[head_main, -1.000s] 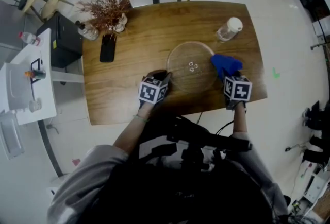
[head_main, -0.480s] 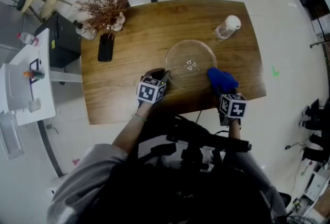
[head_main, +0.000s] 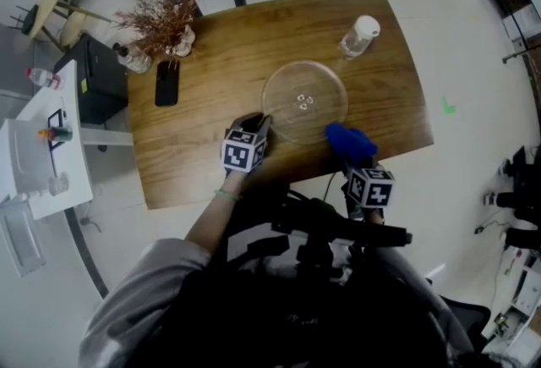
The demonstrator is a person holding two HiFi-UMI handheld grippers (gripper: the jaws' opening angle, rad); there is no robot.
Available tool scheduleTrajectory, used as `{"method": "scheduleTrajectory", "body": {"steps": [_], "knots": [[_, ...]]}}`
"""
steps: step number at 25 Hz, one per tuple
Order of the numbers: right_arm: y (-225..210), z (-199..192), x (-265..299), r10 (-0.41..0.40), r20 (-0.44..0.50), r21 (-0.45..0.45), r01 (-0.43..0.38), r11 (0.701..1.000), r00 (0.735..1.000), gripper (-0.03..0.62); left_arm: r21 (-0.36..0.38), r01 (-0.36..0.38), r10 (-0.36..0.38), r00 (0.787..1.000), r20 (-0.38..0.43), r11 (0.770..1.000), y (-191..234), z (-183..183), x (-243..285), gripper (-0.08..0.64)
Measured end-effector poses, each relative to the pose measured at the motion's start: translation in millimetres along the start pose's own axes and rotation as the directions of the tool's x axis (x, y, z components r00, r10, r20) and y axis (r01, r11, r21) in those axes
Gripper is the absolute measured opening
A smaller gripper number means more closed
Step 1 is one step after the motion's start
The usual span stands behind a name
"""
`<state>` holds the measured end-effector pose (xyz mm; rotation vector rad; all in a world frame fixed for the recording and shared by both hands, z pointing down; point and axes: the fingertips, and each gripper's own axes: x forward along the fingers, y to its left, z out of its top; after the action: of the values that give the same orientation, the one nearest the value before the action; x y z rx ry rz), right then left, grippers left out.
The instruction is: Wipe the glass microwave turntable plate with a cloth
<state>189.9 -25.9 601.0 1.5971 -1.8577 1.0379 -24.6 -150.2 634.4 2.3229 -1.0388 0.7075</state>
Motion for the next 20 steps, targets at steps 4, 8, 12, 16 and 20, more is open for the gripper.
{"method": "scheduleTrajectory", "body": {"steps": [4, 8, 12, 16, 20], "knots": [[2.6, 9.0, -12.3, 0.027, 0.082, 0.049, -0.031, 0.998, 0.996, 0.100, -0.055, -0.005, 0.007, 0.999, 0.037, 0.998, -8.4, -8.4, -11.5, 0.060], [6.7, 8.9, -25.2, 0.042, 0.112, 0.037, -0.047, 0.998, 0.993, 0.100, -0.169, 0.027, -0.016, 0.997, 0.071, 0.985, -14.4, -13.9, -23.3, 0.060], [12.4, -1.8, -36.1, 0.071, 0.114, 0.008, -0.073, 0.997, 0.991, 0.100, -0.236, 0.032, -0.010, 0.995, 0.095, 0.971, -21.2, -20.1, -35.3, 0.060], [14.9, -14.1, -46.7, 0.106, 0.116, -0.027, -0.104, 0.994, 0.987, 0.099, -0.264, 0.040, -0.009, 0.993, 0.119, 0.964, -37.1, -27.7, -47.8, 0.060], [12.0, -27.5, -60.4, 0.131, 0.125, -0.050, -0.126, 0.991, 0.983, 0.098, -0.280, 0.041, -0.002, 0.990, 0.139, 0.959, -59.5, -40.7, -62.9, 0.060]]}}
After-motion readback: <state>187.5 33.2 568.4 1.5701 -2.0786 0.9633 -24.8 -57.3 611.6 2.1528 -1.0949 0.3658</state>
